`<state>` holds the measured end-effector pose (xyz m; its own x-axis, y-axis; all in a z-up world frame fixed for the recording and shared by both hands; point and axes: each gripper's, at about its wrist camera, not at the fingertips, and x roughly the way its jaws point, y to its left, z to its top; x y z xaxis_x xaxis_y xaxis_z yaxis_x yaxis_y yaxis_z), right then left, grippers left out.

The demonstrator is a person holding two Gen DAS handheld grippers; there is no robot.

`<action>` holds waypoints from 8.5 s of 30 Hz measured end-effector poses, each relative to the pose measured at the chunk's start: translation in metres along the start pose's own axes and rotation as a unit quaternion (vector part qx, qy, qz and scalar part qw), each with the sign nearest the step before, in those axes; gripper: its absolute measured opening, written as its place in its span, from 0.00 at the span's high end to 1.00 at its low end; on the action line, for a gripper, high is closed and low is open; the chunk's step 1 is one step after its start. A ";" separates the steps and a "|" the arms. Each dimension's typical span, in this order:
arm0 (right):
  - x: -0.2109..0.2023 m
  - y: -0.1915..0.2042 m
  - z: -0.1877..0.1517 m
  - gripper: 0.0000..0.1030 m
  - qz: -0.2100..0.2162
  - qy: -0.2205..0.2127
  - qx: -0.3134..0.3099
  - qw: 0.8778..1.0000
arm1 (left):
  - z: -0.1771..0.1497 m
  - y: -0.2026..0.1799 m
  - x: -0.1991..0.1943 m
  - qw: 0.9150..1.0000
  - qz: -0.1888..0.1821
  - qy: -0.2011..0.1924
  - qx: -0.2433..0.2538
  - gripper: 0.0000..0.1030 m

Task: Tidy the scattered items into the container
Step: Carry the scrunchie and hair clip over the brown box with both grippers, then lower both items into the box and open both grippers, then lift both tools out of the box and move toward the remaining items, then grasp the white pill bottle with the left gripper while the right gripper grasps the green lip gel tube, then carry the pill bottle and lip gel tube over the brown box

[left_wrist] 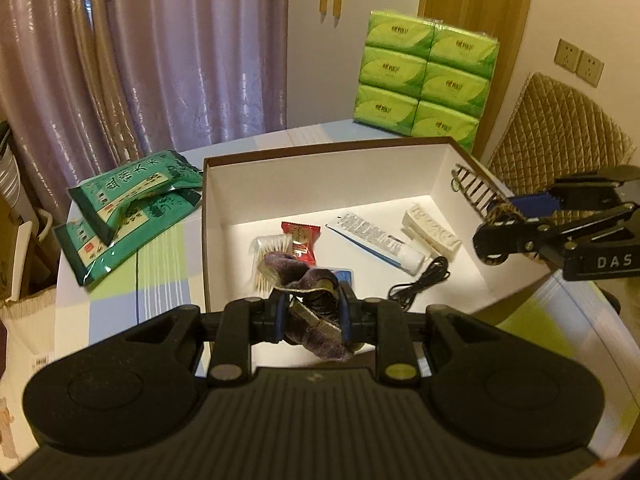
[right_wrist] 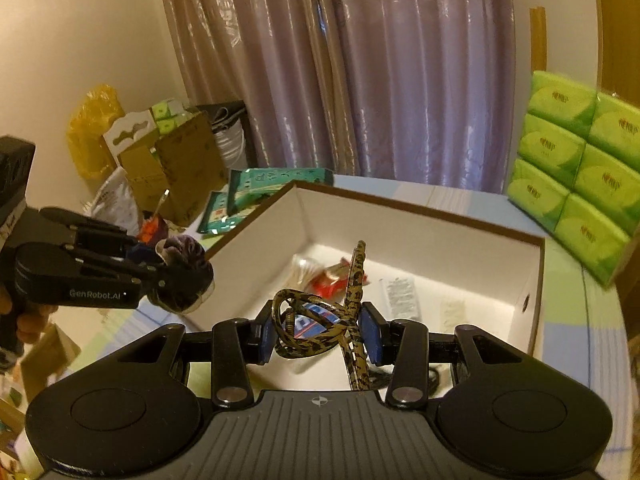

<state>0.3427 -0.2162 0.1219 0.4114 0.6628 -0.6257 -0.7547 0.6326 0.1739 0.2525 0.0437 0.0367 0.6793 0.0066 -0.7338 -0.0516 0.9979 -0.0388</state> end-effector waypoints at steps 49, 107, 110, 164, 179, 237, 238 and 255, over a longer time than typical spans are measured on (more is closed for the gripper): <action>0.091 -0.055 -0.024 0.61 0.035 0.191 0.021 0.981 | 0.000 -0.008 0.101 0.987 -0.008 0.150 0.061 0.40; -0.024 0.004 -0.029 0.04 -0.060 0.032 0.006 0.998 | -0.014 -0.035 -0.008 0.997 0.016 0.074 0.002 0.11; -0.032 0.010 -0.036 0.04 -0.057 0.020 0.000 0.998 | -0.020 -0.035 -0.016 0.997 0.022 0.069 -0.002 0.11; 0.004 0.005 -0.167 0.04 -0.071 0.099 0.014 0.992 | -0.144 -0.036 0.033 0.987 0.036 0.127 -0.093 0.44; 0.027 -0.004 -0.161 0.04 -0.057 0.083 0.024 0.995 | -0.141 -0.030 0.063 0.989 0.031 0.127 -0.075 0.78; 0.027 0.025 -0.187 0.22 -0.068 0.117 -0.031 0.990 | -0.176 -0.019 0.016 0.985 0.051 0.134 -0.093 0.78; 0.027 0.025 -0.188 0.22 -0.069 0.117 -0.031 0.990 | -0.177 -0.019 0.016 0.985 0.051 0.133 -0.095 0.77; 0.025 0.028 -0.190 0.22 -0.072 0.118 -0.027 0.990 | -0.189 -0.028 0.010 0.987 0.050 0.131 -0.078 0.78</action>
<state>0.2347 -0.2583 -0.0334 0.3912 0.4509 -0.8022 -0.7257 0.6872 0.0324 0.1226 0.0037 -0.0972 0.4541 0.0679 -0.8884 -0.2353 0.9708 -0.0461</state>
